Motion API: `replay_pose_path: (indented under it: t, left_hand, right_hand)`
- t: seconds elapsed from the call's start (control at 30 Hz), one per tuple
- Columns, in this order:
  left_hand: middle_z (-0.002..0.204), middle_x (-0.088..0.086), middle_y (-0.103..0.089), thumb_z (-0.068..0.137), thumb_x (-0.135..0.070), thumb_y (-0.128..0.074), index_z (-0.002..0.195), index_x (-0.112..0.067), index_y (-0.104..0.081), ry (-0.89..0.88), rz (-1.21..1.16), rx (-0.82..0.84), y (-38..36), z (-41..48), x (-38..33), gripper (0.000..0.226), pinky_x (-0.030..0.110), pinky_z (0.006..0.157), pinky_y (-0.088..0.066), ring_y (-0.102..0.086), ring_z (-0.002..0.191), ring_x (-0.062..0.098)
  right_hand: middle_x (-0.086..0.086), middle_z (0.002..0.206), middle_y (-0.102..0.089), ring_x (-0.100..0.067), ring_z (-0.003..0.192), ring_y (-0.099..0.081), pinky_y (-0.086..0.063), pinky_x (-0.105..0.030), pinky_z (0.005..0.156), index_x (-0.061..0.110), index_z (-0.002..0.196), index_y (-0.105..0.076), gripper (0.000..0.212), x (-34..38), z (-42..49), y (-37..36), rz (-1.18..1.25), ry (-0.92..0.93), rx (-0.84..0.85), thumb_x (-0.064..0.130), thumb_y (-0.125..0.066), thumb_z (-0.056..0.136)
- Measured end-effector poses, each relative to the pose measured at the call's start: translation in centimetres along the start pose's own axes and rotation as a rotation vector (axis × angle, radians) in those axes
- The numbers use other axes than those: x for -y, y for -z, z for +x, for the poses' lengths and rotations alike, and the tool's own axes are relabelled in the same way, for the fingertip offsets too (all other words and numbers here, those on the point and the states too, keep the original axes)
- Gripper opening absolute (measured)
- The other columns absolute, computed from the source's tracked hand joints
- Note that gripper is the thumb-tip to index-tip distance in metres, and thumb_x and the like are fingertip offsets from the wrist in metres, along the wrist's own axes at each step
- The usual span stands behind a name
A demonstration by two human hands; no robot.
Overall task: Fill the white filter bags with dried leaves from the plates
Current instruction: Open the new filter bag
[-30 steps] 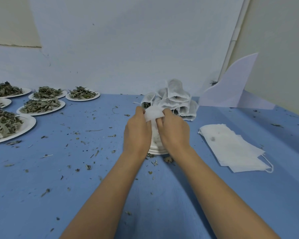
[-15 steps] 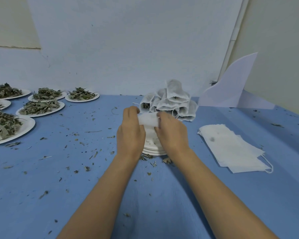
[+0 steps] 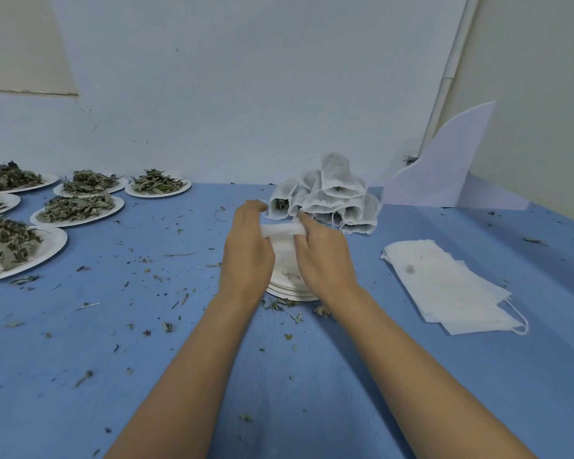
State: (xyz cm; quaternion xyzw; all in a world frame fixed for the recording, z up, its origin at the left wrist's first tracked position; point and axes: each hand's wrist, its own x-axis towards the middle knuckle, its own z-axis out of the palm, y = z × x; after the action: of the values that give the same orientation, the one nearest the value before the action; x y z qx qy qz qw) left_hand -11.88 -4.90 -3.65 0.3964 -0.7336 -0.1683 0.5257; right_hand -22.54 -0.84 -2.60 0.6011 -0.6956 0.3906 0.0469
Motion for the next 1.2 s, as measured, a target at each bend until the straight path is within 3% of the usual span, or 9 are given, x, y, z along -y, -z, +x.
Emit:
replay_pose_path:
  t: [0.1,0.2,0.27,0.4,0.57,0.73,0.9,1.07,1.2]
  left_hand:
    - [0.133,0.009,-0.048,0.083,0.009,-0.043,0.128,-0.006,-0.049,-0.12,0.139,0.115,-0.7,-0.7,-0.3,0.047,0.037,0.084,-0.042,-0.048,0.115,0.023]
    - [0.132,0.007,-0.048,0.088,-0.006,-0.053,0.131,-0.009,-0.046,-0.01,0.257,-0.011,-0.7,-0.2,0.0,0.044,0.035,0.08,-0.04,-0.051,0.113,0.026]
    - [0.114,0.006,-0.057,0.09,-0.018,-0.056,0.13,-0.011,-0.045,0.169,0.182,-0.067,-0.2,0.1,0.2,0.042,0.035,0.072,-0.042,-0.058,0.098,0.025]
    - [0.072,-0.005,-0.056,0.088,-0.003,-0.047,0.125,-0.014,-0.05,0.275,-0.191,0.03,-0.5,0.2,-0.5,0.039,0.038,0.065,-0.055,-0.064,0.068,0.019]
    - [0.121,-0.007,-0.059,0.09,-0.003,-0.048,0.135,-0.018,-0.05,0.215,-0.256,0.159,-0.7,0.0,-0.3,0.047,-0.003,0.074,-0.037,-0.053,0.096,-0.002]
    - [0.155,-0.004,-0.023,0.088,-0.002,-0.05,0.15,-0.015,-0.021,0.225,-0.251,0.226,-0.5,-0.1,0.3,0.07,0.026,0.112,-0.028,-0.028,0.14,0.012]
    - [0.159,-0.003,-0.005,0.09,-0.008,-0.055,0.152,-0.016,-0.005,0.261,-0.277,0.175,-0.5,0.2,1.0,0.081,0.02,0.104,-0.033,-0.03,0.139,0.01]
    - [0.109,-0.004,-0.055,0.082,-0.022,-0.067,0.128,-0.022,-0.054,0.203,-0.046,-0.016,-0.1,0.0,1.2,0.048,0.016,0.066,-0.039,-0.053,0.084,0.008]
    - [0.069,-0.009,-0.053,0.082,-0.025,-0.064,0.111,-0.021,-0.064,0.15,0.054,0.059,-0.2,-0.5,0.4,0.03,0.028,0.063,-0.041,-0.052,0.069,0.013]
  right_hand:
    - [-0.008,0.104,-0.065,-0.024,0.097,-0.055,-0.041,-0.032,0.077,0.007,0.126,-0.056,0.044,0.2,0.2,-0.1,0.233,-0.166,-0.072,0.0,-0.037,0.087]
    - [-0.003,0.118,-0.059,-0.021,0.106,-0.051,-0.038,-0.028,0.082,0.009,0.132,-0.051,0.047,0.0,-0.1,-0.1,0.2,-0.161,-0.134,0.0,-0.039,0.087]
    - [-0.001,0.133,-0.053,-0.02,0.12,-0.046,-0.035,-0.03,0.093,0.013,0.137,-0.045,0.048,-0.7,-0.2,0.0,0.04,-0.099,-0.192,0.009,-0.048,0.09]
    - [-0.004,0.113,-0.061,-0.024,0.102,-0.055,-0.04,-0.032,0.077,0.015,0.134,-0.045,0.045,-0.8,-0.1,0.0,0.138,-0.142,-0.158,0.011,-0.05,0.089]
    - [0.012,0.104,-0.056,0.0,0.082,-0.053,-0.04,-0.006,0.065,0.024,0.148,-0.028,0.068,-1.3,0.1,0.2,0.395,-0.111,0.017,-0.004,-0.036,0.087]
    - [0.006,0.143,-0.043,0.003,0.114,-0.039,-0.027,0.01,0.077,0.017,0.148,-0.031,0.061,-1.9,0.0,0.0,0.489,-0.207,0.065,-0.003,-0.036,0.091]
    - [0.009,0.15,-0.035,0.002,0.123,-0.039,-0.031,-0.003,0.09,0.021,0.152,-0.02,0.062,-2.2,-0.1,-0.3,0.531,-0.198,0.111,0.007,-0.043,0.096]
    - [0.018,0.113,-0.054,-0.006,0.106,-0.053,-0.038,-0.008,0.072,0.022,0.133,-0.044,0.04,-1.8,0.2,-0.3,0.474,-0.184,0.039,0.012,-0.045,0.094]
    - [0.003,0.11,-0.058,-0.012,0.096,-0.053,-0.038,-0.012,0.067,0.028,0.113,-0.05,0.027,-1.7,0.6,-0.3,0.502,-0.242,0.016,0.012,-0.048,0.092]
